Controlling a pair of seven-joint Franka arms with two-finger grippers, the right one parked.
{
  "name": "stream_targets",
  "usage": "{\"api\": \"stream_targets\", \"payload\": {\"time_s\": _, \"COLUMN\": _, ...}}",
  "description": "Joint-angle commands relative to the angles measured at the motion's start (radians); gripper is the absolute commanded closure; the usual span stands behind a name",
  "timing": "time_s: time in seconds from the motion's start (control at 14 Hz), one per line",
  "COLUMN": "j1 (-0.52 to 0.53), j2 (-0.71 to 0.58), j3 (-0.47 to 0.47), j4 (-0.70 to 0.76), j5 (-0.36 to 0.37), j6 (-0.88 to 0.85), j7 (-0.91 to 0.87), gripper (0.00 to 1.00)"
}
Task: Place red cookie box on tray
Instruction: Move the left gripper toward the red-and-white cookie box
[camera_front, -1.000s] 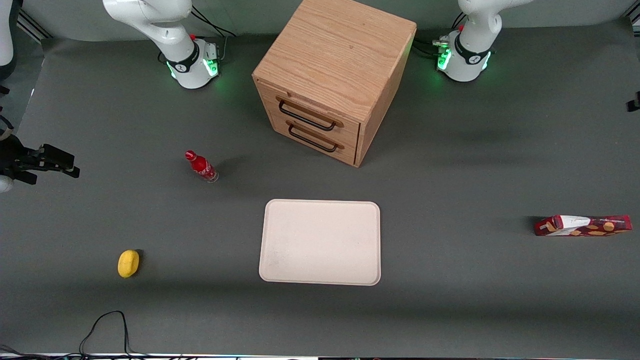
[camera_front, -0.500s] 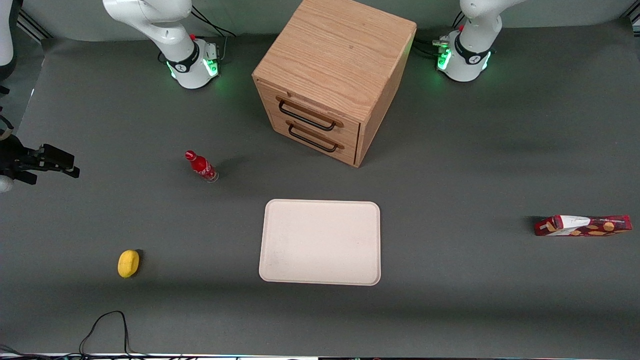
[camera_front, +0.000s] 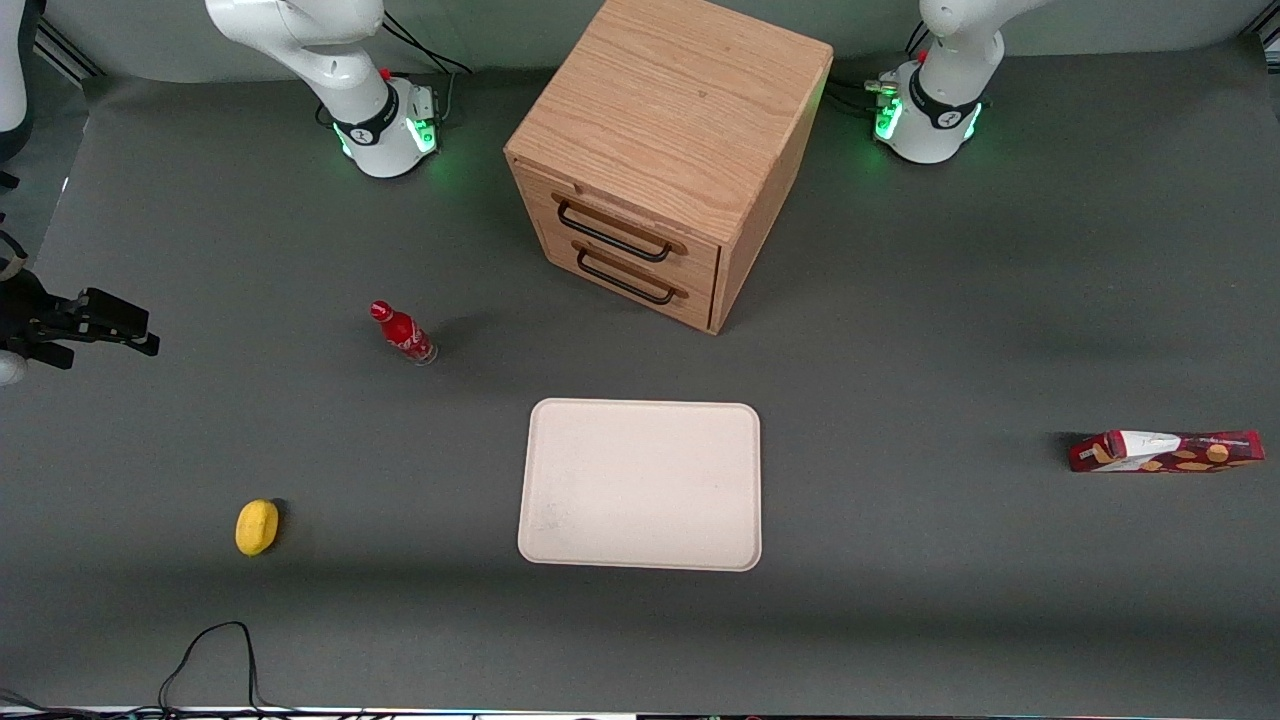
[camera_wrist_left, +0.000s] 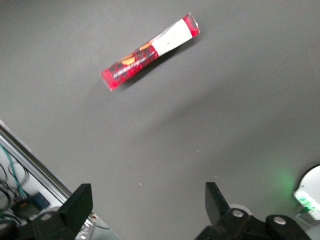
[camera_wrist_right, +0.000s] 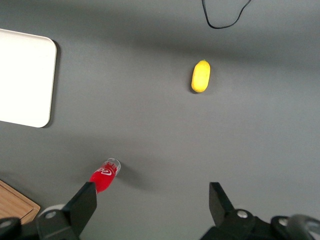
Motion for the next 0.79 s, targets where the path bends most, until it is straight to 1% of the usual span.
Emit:
{"api": "stream_targets", "payload": {"time_s": 0.0, "j1": -0.037, "j2": 0.048, "j3": 0.002, "j4": -0.045, "j5": 0.023, "j6": 0.124, "j7": 0.144, "gripper": 0.00}}
{"api": "stream_targets", "payload": {"time_s": 0.14, "j1": -0.045, "j2": 0.058, "j3": 0.000, "j4": -0.131, "j5": 0.022, "j6": 0.291, "j7": 0.332, "gripper": 0.00}}
{"api": "stream_targets", "payload": {"time_s": 0.21, "j1": -0.047, "j2": 0.089, "j3": -0.001, "j4": -0.148, "j5": 0.013, "j6": 0.351, "j7": 0.420, "gripper": 0.00}}
{"api": "stream_targets", "payload": {"time_s": 0.43, "j1": -0.047, "j2": 0.175, "j3": -0.001, "j4": -0.152, "j5": -0.030, "j6": 0.434, "j7": 0.613, "gripper": 0.00}}
{"api": "stream_targets", "payload": {"time_s": 0.5, "j1": -0.048, "j2": 0.196, "j3": -0.006, "j4": -0.152, "j5": -0.029, "j6": 0.445, "j7": 0.654, "gripper": 0.00}}
{"api": "stream_targets", "payload": {"time_s": 0.64, "j1": -0.048, "j2": 0.233, "j3": -0.017, "j4": -0.174, "j5": -0.029, "j6": 0.451, "j7": 0.665, "gripper": 0.00}}
{"api": "stream_targets", "payload": {"time_s": 0.71, "j1": -0.042, "j2": 0.236, "j3": -0.032, "j4": -0.197, "j5": -0.031, "j6": 0.492, "j7": 0.689, "gripper": 0.00}}
